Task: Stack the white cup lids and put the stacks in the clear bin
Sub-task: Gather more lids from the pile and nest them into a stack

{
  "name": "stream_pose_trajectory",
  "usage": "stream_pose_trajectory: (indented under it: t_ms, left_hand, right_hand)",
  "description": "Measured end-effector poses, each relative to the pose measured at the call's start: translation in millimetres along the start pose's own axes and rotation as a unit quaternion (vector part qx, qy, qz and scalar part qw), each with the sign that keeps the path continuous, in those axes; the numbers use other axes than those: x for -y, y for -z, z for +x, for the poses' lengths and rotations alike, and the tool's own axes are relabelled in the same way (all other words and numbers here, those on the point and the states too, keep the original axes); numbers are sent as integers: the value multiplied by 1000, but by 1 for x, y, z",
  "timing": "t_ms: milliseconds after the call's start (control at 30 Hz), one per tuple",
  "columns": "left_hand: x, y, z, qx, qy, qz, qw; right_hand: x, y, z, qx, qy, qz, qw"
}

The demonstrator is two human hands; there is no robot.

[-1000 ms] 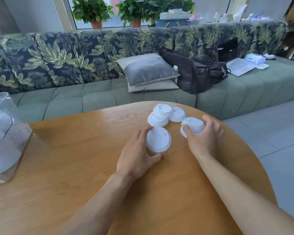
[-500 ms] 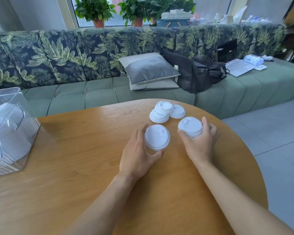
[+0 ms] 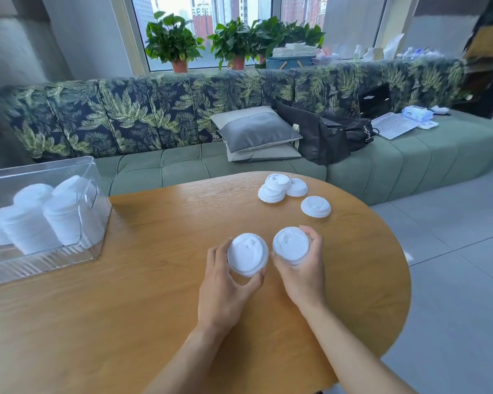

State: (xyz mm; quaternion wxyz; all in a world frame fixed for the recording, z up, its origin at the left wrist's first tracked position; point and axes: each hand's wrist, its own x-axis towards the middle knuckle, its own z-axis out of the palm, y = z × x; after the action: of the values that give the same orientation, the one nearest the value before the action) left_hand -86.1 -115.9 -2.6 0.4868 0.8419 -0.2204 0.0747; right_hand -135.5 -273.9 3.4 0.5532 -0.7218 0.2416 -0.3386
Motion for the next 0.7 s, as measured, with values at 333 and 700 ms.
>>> stream_pose_trajectory:
  t_ms: [333, 700]
  left_hand:
    - [-3, 33, -51, -37, 51, -42, 997]
    - [-7, 39, -62, -42, 47, -32, 997]
  right_hand:
    - [11, -1, -49, 79, -91, 53, 991]
    - [21, -1, -49, 32, -193, 146, 970]
